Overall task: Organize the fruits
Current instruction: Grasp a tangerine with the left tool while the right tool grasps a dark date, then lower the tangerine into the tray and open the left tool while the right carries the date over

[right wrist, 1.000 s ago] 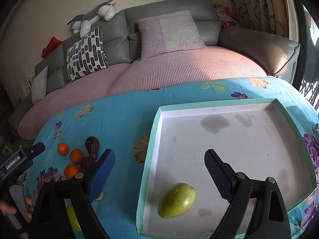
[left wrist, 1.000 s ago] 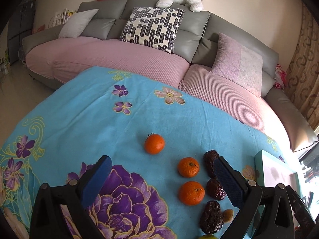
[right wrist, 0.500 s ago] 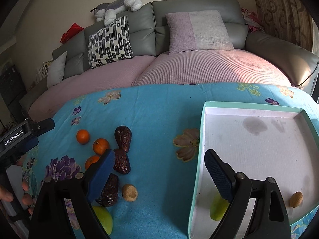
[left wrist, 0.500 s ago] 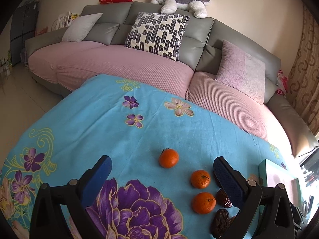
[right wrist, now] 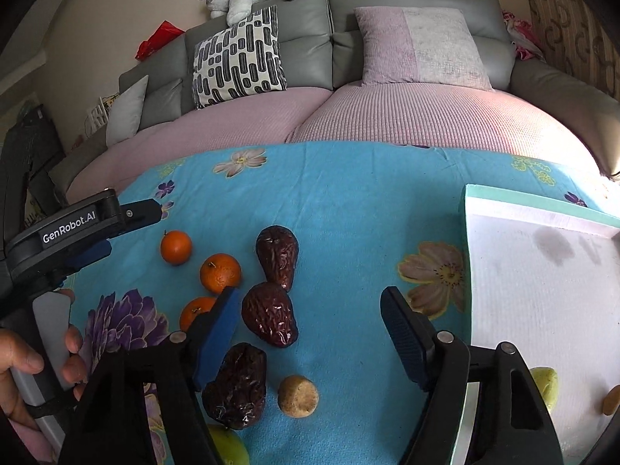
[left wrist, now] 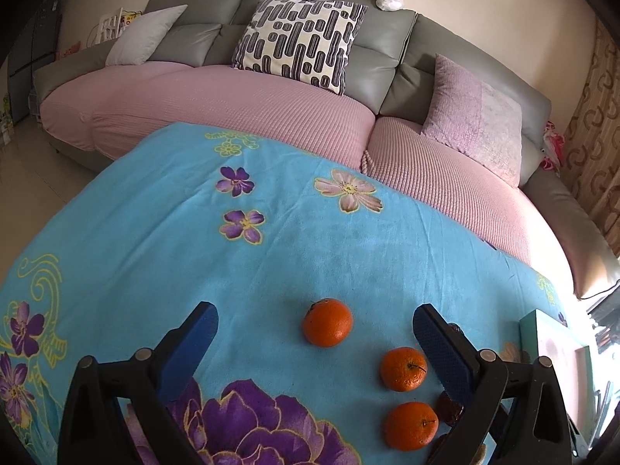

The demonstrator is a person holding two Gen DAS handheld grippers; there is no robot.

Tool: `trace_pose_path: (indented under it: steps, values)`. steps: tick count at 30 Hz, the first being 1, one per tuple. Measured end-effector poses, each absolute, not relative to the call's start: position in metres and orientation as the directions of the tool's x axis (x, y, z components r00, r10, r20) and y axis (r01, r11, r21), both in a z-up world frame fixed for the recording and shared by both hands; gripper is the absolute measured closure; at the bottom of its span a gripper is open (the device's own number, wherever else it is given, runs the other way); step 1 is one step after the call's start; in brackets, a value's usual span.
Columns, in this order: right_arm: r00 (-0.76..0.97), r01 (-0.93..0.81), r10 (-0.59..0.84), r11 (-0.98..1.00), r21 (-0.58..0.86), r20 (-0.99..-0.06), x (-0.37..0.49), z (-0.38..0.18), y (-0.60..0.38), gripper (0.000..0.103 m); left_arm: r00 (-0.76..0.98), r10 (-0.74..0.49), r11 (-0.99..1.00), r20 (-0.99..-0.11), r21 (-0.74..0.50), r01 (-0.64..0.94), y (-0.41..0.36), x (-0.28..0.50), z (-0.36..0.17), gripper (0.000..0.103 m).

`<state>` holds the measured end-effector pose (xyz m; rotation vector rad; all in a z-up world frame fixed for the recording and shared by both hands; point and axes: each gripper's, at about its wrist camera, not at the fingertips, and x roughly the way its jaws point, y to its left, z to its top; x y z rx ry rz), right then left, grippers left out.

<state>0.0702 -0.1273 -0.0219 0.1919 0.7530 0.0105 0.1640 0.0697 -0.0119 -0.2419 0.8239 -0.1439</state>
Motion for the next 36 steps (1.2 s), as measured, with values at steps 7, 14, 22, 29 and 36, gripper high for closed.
trace_pose_path:
  steps: [7,14,22,29,36]
  values:
    - [0.697,0.042,0.103,0.982,0.184,-0.709,0.080,-0.037,-0.117,0.038,0.627,-0.243,0.957,-0.740,-0.287,0.033,0.063,0.178,-0.035,0.018]
    - [0.680,0.014,0.148,0.977,0.214,-0.718,0.084,-0.041,-0.111,0.054,0.589,-0.263,0.953,-0.764,-0.303,0.032,0.060,0.182,-0.050,0.051]
    - [0.664,-0.009,0.171,0.975,0.222,-0.728,0.085,-0.042,-0.107,0.069,0.579,-0.293,0.940,-0.761,-0.340,0.029,0.062,0.181,-0.051,0.067]
    - [0.692,0.034,0.144,0.973,0.230,-0.708,0.076,-0.027,-0.119,0.069,0.590,-0.298,0.935,-0.751,-0.353,0.024,0.065,0.173,-0.035,0.067]
    - [0.738,0.084,0.085,0.973,0.216,-0.669,0.062,-0.007,-0.138,0.069,0.607,-0.304,0.936,-0.735,-0.350,0.044,0.059,0.154,-0.013,0.067]
